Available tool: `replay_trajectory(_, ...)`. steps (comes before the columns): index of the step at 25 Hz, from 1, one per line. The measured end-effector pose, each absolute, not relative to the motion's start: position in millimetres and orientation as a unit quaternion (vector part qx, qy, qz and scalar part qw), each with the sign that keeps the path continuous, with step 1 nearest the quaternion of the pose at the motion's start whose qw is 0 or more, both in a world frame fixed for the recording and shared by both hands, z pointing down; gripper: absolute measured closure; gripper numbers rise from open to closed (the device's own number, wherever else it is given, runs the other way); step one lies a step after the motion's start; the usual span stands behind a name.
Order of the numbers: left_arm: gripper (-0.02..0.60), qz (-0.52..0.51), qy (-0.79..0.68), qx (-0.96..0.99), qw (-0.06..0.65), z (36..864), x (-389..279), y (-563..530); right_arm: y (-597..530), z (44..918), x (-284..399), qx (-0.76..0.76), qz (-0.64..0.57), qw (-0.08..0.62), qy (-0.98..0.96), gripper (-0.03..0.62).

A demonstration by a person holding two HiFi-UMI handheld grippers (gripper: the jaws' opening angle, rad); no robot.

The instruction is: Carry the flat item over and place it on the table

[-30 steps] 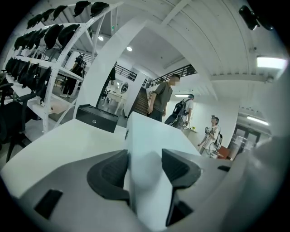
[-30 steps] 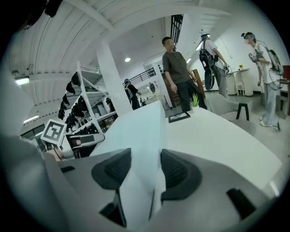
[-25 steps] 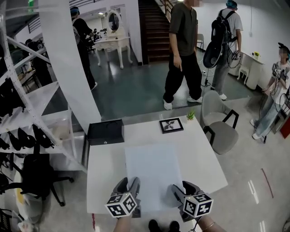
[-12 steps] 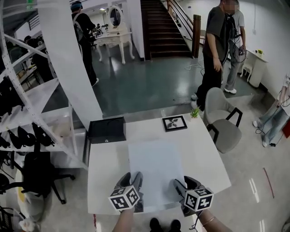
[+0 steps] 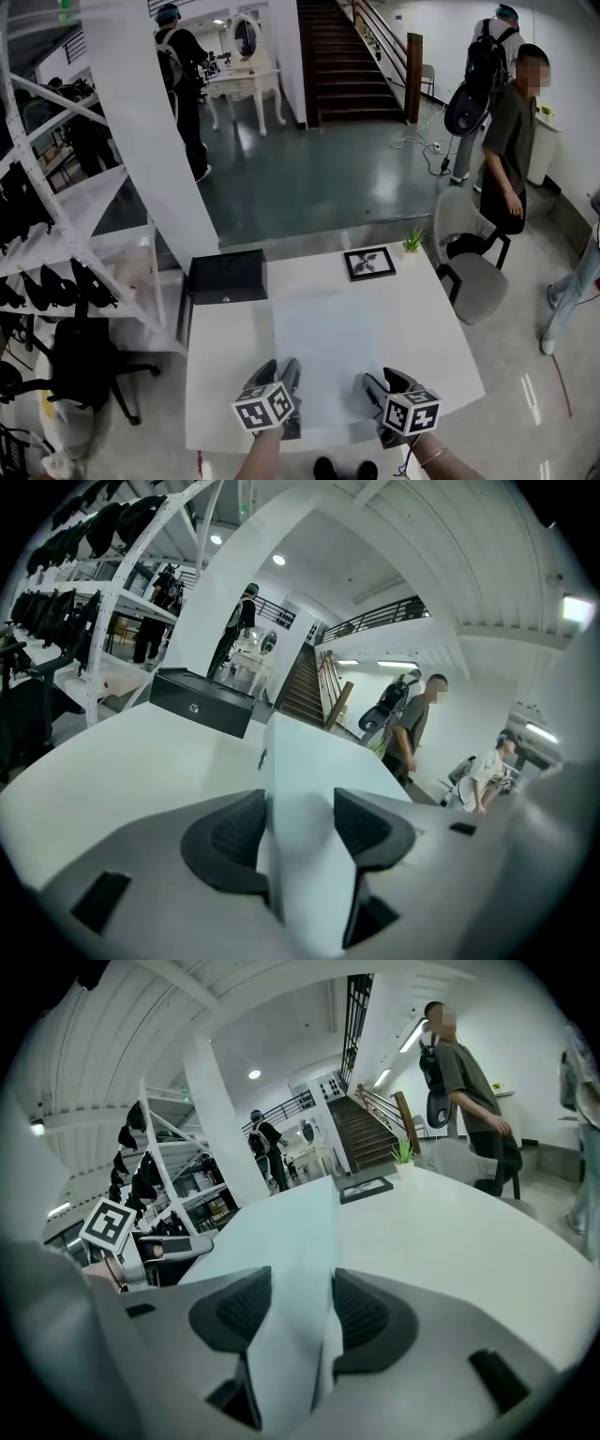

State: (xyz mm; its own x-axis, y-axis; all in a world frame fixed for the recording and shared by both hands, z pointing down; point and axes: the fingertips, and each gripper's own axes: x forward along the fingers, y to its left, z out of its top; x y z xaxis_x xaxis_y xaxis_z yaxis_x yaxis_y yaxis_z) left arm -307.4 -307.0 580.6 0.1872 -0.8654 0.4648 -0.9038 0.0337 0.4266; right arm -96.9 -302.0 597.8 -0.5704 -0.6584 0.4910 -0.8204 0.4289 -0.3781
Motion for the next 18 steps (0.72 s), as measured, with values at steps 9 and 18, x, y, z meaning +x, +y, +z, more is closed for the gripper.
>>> replay_trajectory(9,0.355,0.045,-0.641,0.683,0.347,590,-309,-316,-312,608,-98,0.439,0.305,0.142,-0.833,0.385)
replay_trajectory(18,0.356,0.067,-0.64,0.675,0.361,597,-308,-320,-315,613,-97,0.439,0.316,0.149,-0.828,0.384)
